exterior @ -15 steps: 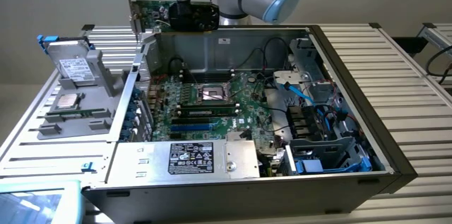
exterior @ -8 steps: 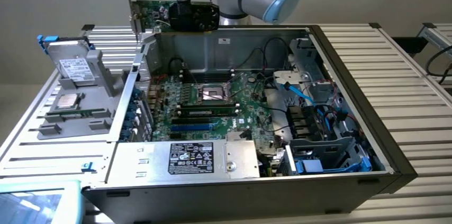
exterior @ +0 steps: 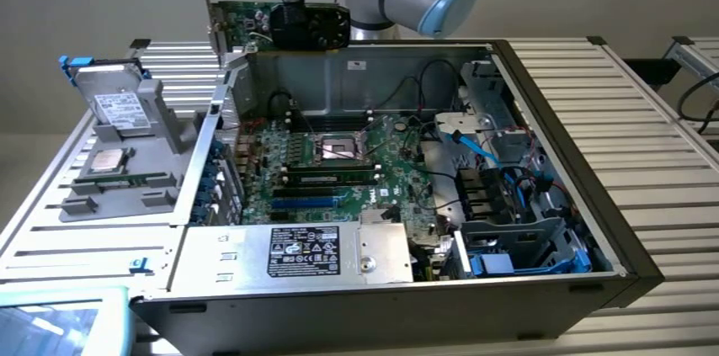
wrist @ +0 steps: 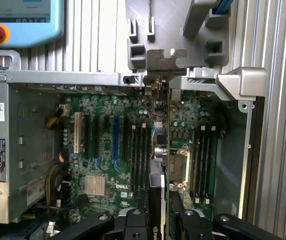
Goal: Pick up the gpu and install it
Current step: 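Insert the gpu into the slot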
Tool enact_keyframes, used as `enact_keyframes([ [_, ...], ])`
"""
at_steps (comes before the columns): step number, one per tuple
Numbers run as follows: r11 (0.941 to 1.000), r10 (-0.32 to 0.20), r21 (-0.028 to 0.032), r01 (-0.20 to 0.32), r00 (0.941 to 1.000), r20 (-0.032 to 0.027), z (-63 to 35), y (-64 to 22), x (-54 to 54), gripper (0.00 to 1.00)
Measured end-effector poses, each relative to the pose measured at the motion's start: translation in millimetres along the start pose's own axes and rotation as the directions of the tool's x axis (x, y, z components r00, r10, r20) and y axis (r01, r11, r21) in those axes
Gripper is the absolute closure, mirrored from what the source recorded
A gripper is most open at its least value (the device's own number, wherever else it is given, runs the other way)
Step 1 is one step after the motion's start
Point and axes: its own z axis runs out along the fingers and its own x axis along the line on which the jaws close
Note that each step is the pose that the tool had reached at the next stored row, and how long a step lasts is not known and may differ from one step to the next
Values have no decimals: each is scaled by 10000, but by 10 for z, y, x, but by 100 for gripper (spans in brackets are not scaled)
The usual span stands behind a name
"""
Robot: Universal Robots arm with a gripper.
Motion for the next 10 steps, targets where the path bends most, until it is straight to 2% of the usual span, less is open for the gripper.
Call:
enact_keyframes([
  [1,9999,1,126,0,10000,-32,1,0,0,73],
  [3,9990,10,438,-5,9999,-126,1,0,0,73],
  [4,9983,17,575,-7,9998,-177,1,-1,0,73],
  [5,9979,21,640,-8,9998,-209,5,1,0,73],
  [6,9978,22,666,-7,9998,-221,12,3,4,73],
  [10,9975,26,707,-10,9997,-226,73,22,15,73],
])
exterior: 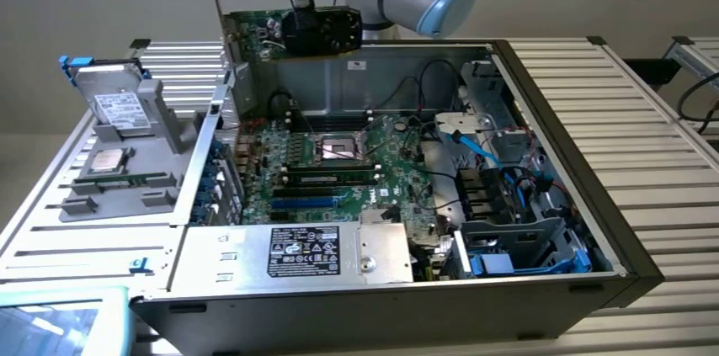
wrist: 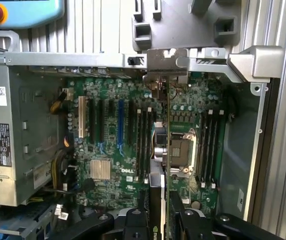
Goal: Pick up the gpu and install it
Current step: 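Insert the gpu into the slot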
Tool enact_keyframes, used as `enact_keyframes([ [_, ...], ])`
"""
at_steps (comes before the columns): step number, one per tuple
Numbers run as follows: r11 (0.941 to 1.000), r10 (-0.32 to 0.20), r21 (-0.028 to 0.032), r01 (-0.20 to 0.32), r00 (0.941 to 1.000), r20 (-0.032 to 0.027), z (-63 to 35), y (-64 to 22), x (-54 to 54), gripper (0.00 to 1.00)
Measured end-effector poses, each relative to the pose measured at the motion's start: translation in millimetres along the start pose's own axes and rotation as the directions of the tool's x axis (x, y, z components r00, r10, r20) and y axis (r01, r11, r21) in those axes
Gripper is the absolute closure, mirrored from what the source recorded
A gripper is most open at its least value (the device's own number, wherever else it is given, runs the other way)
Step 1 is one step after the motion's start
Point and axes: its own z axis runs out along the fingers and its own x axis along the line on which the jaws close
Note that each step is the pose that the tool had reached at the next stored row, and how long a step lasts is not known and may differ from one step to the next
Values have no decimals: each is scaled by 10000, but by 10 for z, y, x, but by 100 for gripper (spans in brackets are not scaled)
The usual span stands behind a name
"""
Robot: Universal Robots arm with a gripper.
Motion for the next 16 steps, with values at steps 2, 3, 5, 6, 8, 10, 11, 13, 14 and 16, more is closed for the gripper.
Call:
enact_keyframes([
  [2,10000,1,6,-1,10000,-1,39,7,14,73],
  [3,10000,1,7,-1,10000,0,57,10,22,73],
  [5,10000,2,7,-2,10000,0,94,16,33,73],
  [6,10000,1,8,-1,10000,0,113,19,37,73],
  [8,10000,2,6,-2,10000,-2,149,25,41,73],
  [10,10000,2,7,-2,10000,0,186,30,47,73],
  [11,10000,2,7,-2,10000,0,204,33,50,73],
  [13,10000,2,7,-2,10000,0,240,39,52,73],
  [14,10000,3,6,-3,10000,0,258,42,50,73],
  [16,10000,2,7,-2,10000,0,294,47,48,73],
])
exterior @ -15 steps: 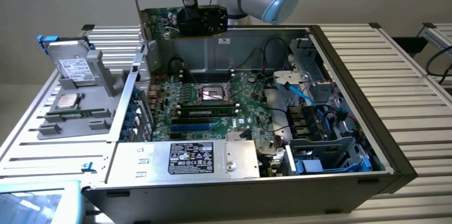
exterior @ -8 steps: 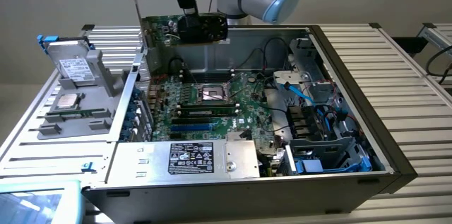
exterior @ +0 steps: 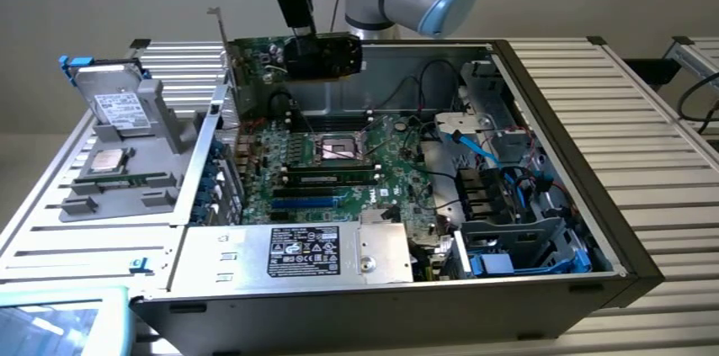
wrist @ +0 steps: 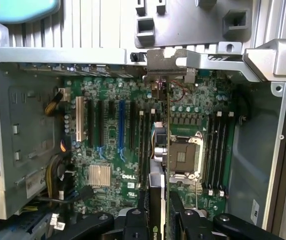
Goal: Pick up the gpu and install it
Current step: 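Insert the gpu into the slot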
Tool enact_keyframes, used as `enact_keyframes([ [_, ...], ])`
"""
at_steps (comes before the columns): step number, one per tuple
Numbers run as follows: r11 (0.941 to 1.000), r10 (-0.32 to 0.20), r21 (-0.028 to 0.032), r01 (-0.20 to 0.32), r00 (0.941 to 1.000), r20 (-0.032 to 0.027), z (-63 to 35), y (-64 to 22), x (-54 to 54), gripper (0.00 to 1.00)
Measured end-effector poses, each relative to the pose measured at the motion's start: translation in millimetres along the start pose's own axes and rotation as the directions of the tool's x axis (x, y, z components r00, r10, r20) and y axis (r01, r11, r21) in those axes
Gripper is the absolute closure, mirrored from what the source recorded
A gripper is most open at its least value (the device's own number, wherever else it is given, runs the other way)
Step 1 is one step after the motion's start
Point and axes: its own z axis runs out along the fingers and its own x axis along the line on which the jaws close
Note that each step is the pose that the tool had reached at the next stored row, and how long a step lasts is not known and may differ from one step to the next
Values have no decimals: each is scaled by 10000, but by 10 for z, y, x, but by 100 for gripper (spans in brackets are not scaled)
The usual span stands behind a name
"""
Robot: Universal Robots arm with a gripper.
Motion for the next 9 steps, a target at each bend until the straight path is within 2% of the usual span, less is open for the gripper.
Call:
enact_keyframes([
  [3,10000,-1,-15,1,10000,7,48,8,11,73],
  [6,9999,-9,-106,9,10000,19,81,14,36,73],
  [9,9999,-2,-146,3,10000,88,122,23,122,73],
])
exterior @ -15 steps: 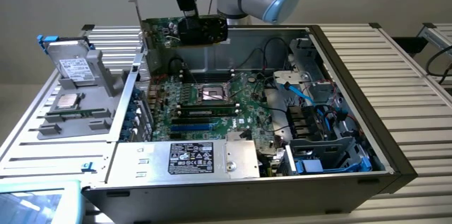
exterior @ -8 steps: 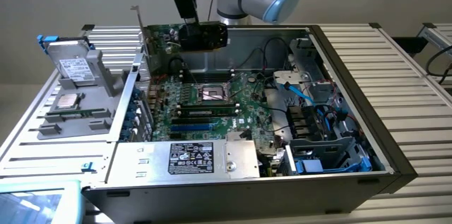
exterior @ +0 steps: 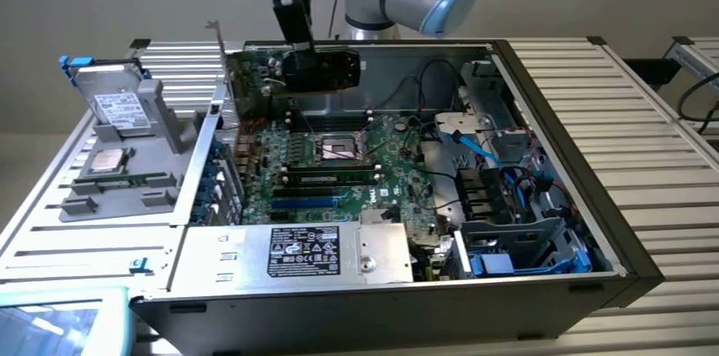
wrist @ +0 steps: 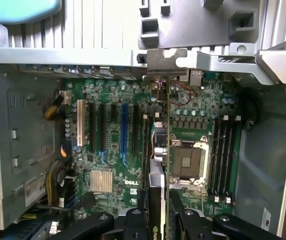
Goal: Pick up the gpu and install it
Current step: 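Insert the gpu into the slot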
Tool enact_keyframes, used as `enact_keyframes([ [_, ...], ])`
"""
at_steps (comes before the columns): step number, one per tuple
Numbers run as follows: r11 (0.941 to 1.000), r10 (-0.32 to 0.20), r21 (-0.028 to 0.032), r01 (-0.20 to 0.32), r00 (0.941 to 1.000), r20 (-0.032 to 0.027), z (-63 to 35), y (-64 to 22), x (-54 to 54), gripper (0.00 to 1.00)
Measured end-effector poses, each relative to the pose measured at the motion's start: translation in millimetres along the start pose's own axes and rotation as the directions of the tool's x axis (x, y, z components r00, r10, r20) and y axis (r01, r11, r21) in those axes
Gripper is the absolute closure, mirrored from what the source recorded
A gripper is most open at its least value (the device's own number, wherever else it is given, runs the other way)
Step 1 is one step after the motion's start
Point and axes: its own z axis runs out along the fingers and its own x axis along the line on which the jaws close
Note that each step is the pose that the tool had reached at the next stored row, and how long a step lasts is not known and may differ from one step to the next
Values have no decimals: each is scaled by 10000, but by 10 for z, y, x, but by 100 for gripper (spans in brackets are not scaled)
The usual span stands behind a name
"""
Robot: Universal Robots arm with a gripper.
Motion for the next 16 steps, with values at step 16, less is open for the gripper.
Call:
enact_keyframes([
  [16,10000,66,-6,-66,9992,386,49,7,19,73],
])
